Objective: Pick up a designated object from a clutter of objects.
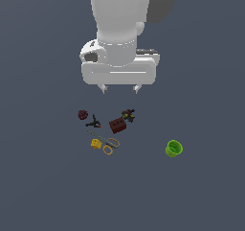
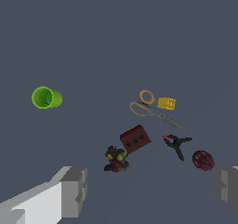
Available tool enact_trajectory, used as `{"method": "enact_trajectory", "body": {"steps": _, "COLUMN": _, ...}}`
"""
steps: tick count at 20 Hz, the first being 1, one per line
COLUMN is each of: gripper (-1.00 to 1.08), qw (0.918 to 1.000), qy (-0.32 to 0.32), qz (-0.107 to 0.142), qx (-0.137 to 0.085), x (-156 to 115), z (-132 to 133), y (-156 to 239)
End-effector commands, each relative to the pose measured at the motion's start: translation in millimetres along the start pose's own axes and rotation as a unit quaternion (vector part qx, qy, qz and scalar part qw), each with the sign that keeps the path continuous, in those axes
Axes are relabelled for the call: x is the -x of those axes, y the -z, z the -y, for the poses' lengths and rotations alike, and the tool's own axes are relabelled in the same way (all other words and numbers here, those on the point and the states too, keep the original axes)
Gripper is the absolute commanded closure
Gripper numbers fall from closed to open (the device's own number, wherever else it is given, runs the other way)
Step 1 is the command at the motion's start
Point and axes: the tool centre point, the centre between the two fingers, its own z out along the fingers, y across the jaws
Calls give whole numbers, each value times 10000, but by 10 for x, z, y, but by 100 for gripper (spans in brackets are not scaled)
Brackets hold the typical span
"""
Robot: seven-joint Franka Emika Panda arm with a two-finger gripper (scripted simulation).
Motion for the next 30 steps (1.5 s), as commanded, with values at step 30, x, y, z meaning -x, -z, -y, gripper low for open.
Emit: {"method": "enact_trajectory", "body": {"steps": 30, "gripper": -92, "qw": 9977, "qy": -663, "qz": -116, "qx": 15, "x": 49, "z": 261, "y": -317}}
